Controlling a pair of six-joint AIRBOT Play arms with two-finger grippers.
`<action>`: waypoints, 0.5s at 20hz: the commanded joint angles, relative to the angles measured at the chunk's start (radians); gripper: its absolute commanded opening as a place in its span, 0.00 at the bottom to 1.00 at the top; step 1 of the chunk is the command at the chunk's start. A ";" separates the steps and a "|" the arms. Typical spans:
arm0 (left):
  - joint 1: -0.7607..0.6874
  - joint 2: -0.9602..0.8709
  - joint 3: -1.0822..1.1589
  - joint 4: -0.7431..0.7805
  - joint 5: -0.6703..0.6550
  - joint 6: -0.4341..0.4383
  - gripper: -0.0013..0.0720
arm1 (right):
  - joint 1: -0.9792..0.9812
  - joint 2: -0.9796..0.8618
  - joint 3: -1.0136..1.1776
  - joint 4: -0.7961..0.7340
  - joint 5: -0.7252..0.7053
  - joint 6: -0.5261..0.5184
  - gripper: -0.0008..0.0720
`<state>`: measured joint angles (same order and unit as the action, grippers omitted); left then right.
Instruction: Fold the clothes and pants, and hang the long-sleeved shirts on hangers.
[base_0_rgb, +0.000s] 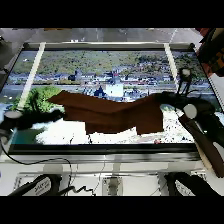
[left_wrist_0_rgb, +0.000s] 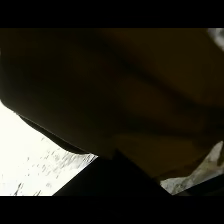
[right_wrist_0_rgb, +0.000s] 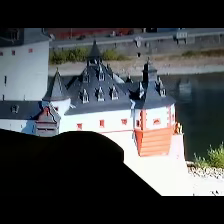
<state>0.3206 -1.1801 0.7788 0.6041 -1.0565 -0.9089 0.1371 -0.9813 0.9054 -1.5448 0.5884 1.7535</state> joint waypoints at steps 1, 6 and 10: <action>-0.001 0.073 0.315 -0.014 -0.160 0.011 0.04 | 0.000 0.092 0.118 -0.018 -0.002 -0.023 0.03; 0.043 0.241 0.715 -0.014 0.012 0.011 0.04 | 0.000 0.269 0.308 -0.068 -0.001 -0.094 0.03; 0.136 0.423 0.751 0.017 0.343 0.011 0.04 | 0.000 0.415 0.402 -0.075 0.000 -0.109 0.03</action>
<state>0.4030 -0.8696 1.4620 0.5964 -0.9375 -0.8978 0.1371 -0.6636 1.2369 -1.6096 0.5873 1.6661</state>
